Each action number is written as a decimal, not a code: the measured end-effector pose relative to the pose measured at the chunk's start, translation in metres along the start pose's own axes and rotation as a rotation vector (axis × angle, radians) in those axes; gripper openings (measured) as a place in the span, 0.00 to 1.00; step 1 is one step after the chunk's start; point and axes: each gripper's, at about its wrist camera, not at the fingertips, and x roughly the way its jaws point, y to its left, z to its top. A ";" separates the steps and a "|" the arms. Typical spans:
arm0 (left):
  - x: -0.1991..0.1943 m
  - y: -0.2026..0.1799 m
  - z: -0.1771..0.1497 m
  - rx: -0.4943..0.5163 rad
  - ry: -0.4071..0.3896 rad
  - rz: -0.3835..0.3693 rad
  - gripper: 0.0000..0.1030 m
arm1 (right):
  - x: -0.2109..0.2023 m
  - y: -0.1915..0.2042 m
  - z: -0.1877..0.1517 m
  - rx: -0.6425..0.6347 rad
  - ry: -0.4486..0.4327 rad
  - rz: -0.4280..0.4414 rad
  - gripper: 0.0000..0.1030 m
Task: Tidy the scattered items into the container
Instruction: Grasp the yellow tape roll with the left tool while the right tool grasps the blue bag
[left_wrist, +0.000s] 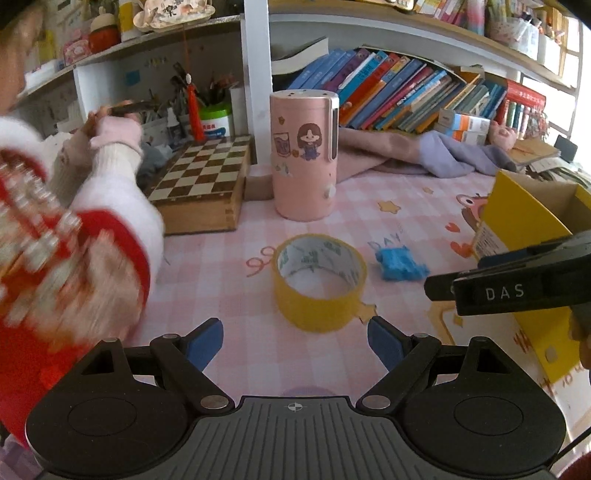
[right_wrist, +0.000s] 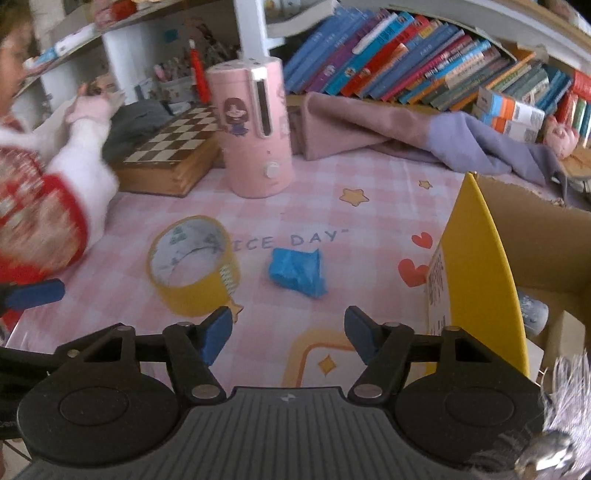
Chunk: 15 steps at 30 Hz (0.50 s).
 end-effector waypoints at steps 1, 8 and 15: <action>0.004 0.000 0.003 0.000 0.001 -0.005 0.85 | 0.004 -0.002 0.003 0.010 0.004 -0.001 0.63; 0.040 -0.010 0.013 0.049 0.027 -0.039 0.85 | 0.026 -0.009 0.026 0.036 0.014 -0.001 0.63; 0.069 -0.017 0.023 0.068 0.033 -0.029 0.87 | 0.055 -0.010 0.041 0.045 0.076 0.015 0.63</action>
